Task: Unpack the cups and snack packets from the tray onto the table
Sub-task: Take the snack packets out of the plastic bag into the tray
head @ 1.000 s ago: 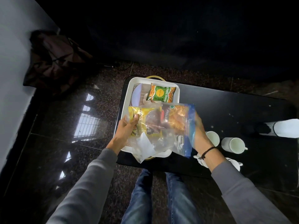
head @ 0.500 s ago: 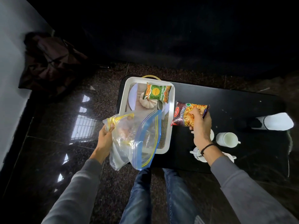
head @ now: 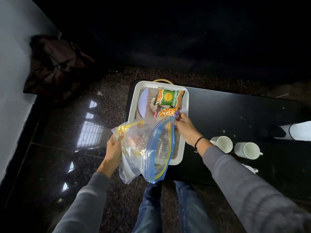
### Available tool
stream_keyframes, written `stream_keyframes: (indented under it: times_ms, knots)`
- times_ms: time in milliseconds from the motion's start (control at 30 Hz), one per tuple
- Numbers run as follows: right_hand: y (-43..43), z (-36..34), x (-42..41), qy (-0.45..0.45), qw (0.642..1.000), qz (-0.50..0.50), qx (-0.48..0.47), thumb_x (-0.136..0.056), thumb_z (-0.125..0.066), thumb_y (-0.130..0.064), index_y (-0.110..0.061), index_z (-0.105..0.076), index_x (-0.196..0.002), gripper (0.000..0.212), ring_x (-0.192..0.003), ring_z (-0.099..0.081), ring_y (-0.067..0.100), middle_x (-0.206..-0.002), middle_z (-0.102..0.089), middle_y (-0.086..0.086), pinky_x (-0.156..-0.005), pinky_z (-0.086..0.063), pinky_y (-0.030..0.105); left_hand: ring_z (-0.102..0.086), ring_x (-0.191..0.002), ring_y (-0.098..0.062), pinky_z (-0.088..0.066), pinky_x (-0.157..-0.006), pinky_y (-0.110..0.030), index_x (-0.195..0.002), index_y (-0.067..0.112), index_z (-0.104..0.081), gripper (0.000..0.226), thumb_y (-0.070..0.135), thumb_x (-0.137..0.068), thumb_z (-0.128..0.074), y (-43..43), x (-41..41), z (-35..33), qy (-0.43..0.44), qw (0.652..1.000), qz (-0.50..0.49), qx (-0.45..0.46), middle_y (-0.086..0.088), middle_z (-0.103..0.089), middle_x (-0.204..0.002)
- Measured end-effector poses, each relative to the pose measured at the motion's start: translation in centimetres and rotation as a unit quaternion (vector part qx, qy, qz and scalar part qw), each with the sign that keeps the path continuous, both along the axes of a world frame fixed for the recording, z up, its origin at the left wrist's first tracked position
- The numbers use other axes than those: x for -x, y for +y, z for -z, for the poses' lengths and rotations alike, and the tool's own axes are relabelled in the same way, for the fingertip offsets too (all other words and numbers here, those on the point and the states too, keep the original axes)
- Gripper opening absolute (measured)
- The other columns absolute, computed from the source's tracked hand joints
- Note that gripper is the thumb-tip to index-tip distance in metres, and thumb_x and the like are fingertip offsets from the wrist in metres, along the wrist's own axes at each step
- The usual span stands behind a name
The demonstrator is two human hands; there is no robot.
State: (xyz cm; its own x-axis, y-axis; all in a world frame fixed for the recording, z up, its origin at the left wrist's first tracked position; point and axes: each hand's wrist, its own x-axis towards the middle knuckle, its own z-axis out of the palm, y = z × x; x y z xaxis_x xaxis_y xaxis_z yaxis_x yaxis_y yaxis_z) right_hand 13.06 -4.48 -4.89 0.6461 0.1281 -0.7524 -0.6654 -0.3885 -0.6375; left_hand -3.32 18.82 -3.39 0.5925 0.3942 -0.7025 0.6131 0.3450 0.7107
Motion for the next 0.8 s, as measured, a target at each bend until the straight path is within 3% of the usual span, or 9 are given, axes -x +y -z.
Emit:
stream_keyframes:
  times_ms: [100, 267, 367, 500, 633, 733, 800]
  knots:
    - [-0.1, 0.4, 0.2, -0.018, 0.995, -0.044, 0.083, -0.098, -0.062, -0.029, -0.012, -0.061, -0.113, 0.023, -0.106, -0.069, 0.030, -0.112, -0.072, 0.010, -0.097, -0.055, 0.053, -0.075, -0.073, -0.013, -0.061, -0.062, -0.028, -0.118, 0.004, -0.068, 0.024, 0.017, -0.108, -0.052, 0.0, -0.1, 0.1, 0.010, 1.000, -0.002, 0.003, 0.004, -0.078, -0.080]
    - [-1.1, -2.6, 0.7, -0.096, 0.981, -0.023, 0.167, -0.094, -0.069, -0.026, -0.018, -0.059, -0.110, 0.020, -0.096, -0.068, 0.016, -0.107, -0.068, -0.003, -0.084, -0.059, 0.036, -0.074, -0.085, -0.022, -0.062, -0.065, -0.030, -0.122, 0.004, -0.067, 0.028, 0.023, -0.107, -0.053, -0.5, -0.9, -0.3, 0.017, 1.000, -0.006, 0.001, -0.007, -0.076, -0.097]
    - [-1.9, -5.7, 1.4, -0.162, 0.977, 0.047, 0.128, -0.094, -0.068, -0.024, -0.020, -0.066, -0.099, 0.007, -0.083, -0.069, 0.007, -0.098, -0.072, -0.003, -0.071, -0.058, 0.025, -0.072, -0.101, -0.036, -0.062, -0.082, -0.044, -0.123, 0.002, -0.067, 0.028, 0.021, -0.107, -0.055, -0.9, -1.5, -0.4, 0.016, 1.000, -0.013, 0.007, -0.013, -0.074, -0.105]
    - [-3.1, -10.0, 2.5, -0.212, 0.973, 0.084, -0.026, -0.091, -0.070, -0.016, -0.018, -0.072, -0.089, 0.003, -0.064, -0.066, 0.006, -0.074, -0.073, -0.003, -0.060, -0.055, 0.018, -0.073, -0.103, -0.032, -0.061, -0.085, -0.047, -0.104, 0.025, -0.071, 0.016, 0.026, -0.106, -0.055, -1.7, -2.6, -0.9, 0.030, 0.999, -0.031, 0.005, -0.008, -0.078, -0.103]
    - [-3.1, -11.5, 3.1, -0.150, 0.983, -0.007, -0.107, -0.089, -0.074, -0.011, -0.023, -0.079, -0.091, 0.012, -0.079, -0.077, 0.014, -0.086, -0.080, 0.002, -0.072, -0.057, 0.016, -0.071, -0.109, -0.040, -0.057, -0.094, -0.057, -0.114, 0.013, -0.072, 0.025, 0.028, -0.107, -0.054, -2.0, -3.7, -0.6, 0.035, 0.999, -0.019, -0.001, -0.019, -0.075, -0.112]
    - [-2.3, -11.2, 3.3, -0.121, 0.986, -0.107, -0.033, -0.089, -0.076, -0.019, -0.031, -0.078, -0.095, 0.013, -0.094, -0.074, 0.001, -0.096, -0.080, -0.011, -0.084, -0.054, 0.015, -0.072, -0.107, -0.036, -0.058, -0.093, -0.054, -0.124, 0.012, -0.069, 0.029, 0.029, -0.106, -0.055, -2.5, -4.3, -0.5, 0.036, 0.999, -0.008, -0.004, -0.016, -0.076, -0.113]
    - [-1.3, -11.5, 2.8, -0.096, 0.980, -0.172, 0.028, -0.092, -0.074, -0.030, -0.021, -0.074, -0.111, 0.021, -0.100, -0.072, 0.007, -0.108, -0.077, -0.006, -0.085, -0.056, 0.019, -0.074, -0.106, -0.032, -0.058, -0.094, -0.054, -0.126, 0.016, -0.067, 0.029, 0.033, -0.106, -0.054, -2.8, -4.8, -0.7, 0.037, 0.999, 0.005, -0.002, -0.014, -0.076, -0.116]
